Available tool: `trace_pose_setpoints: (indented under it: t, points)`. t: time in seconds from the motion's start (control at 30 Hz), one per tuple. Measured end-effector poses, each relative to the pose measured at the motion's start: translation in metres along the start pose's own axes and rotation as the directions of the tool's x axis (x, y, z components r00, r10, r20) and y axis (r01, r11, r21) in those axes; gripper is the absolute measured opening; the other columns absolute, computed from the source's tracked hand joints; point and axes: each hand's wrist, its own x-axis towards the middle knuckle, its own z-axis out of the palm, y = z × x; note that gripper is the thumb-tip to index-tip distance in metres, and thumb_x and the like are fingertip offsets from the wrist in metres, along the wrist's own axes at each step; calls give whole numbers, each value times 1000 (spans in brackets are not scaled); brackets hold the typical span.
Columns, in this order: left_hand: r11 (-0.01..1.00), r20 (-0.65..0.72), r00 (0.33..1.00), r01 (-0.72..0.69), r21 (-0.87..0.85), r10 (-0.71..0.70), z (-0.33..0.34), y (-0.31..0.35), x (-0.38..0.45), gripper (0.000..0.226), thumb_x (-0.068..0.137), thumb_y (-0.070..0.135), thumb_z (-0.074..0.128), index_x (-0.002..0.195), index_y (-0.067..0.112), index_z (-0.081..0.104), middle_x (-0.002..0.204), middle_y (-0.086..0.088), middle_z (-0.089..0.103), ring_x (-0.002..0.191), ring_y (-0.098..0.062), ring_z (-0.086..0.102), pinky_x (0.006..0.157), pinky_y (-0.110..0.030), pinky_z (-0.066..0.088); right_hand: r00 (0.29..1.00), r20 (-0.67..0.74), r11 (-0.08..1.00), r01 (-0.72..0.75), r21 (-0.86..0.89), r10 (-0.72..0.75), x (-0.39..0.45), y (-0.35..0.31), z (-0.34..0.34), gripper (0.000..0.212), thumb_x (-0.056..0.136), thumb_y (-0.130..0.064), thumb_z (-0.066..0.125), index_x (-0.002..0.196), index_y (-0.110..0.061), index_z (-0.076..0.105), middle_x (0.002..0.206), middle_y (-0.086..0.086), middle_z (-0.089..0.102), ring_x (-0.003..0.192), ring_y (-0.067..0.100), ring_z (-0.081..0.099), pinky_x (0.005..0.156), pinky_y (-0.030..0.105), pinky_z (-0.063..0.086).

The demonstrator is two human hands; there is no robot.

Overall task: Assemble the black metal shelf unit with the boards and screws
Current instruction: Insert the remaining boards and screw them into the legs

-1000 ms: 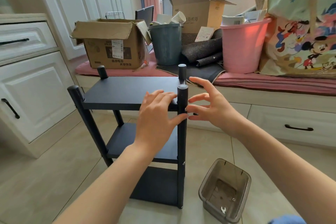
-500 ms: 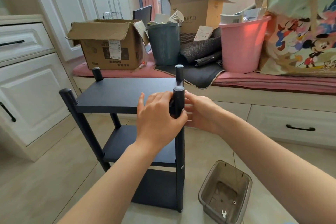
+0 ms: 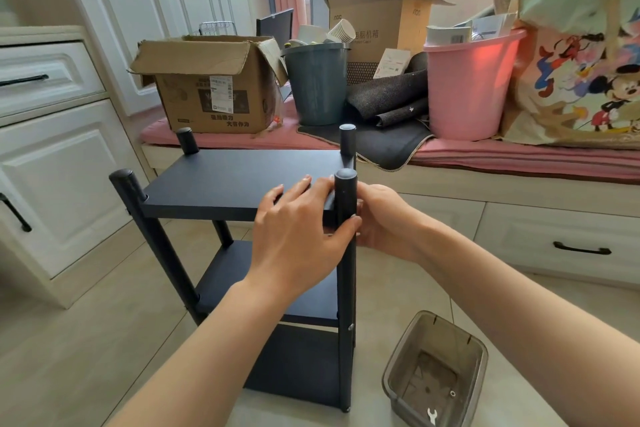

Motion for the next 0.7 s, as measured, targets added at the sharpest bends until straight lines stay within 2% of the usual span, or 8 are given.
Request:
trace_pose_setpoints:
  t: [0.07,0.13,0.27,0.37,0.5,0.63,0.7]
  points:
    - [999,8,1000,-17,43,17,2,2,-2,61,89,61,42,137,27,58,141,6,60,142,-17,43,120,-40,20,1000,-6,1000,6,-1,-6,-1,0,0,33,90,-48,59,86,-22,79,91,9,76,87,26,74,76,38,58]
    - [998,1,999,-37,59,37,5,3,-3,62,91,59,40,141,27,57,145,8,56,145,-17,40,119,-39,20,1000,0,1000,-1,-12,1,-1,-2,1,33,92,-47,57,89,-23,79,94,11,76,89,26,74,75,36,58]
    - [998,-18,999,-38,47,39,10,2,-1,59,92,58,42,138,27,60,142,9,59,142,-18,43,116,-37,22,999,-17,1000,-28,1,28,-6,-2,-5,38,101,-40,49,100,-14,77,104,19,73,92,29,73,72,34,58]
    - [998,-36,998,-40,44,41,13,3,2,57,92,57,46,135,24,64,138,7,62,139,-21,48,114,-40,28,997,-67,999,-44,-27,42,-17,3,-19,41,105,-37,40,108,-8,70,105,17,74,95,27,73,78,35,58]
    - [998,-52,998,-21,66,24,19,6,6,58,91,56,48,133,20,65,136,3,64,136,-24,51,112,-43,32,988,-126,969,-116,-219,90,-38,22,-52,32,103,-32,47,115,-8,65,104,12,75,98,26,72,90,42,56]
    - [993,-147,987,-41,107,57,28,8,7,57,93,56,47,126,16,70,128,-1,69,129,-26,58,106,-41,37,968,-173,949,-219,-227,181,-53,61,-93,26,103,-25,49,114,-6,64,103,12,75,97,27,72,84,39,58]
    - [991,-191,979,-51,121,74,34,8,7,58,93,57,43,122,15,71,125,-1,71,126,-26,59,104,-38,34,951,-203,939,-274,-210,232,-58,86,-113,25,102,-24,50,113,-6,65,102,12,75,96,27,72,81,37,58]
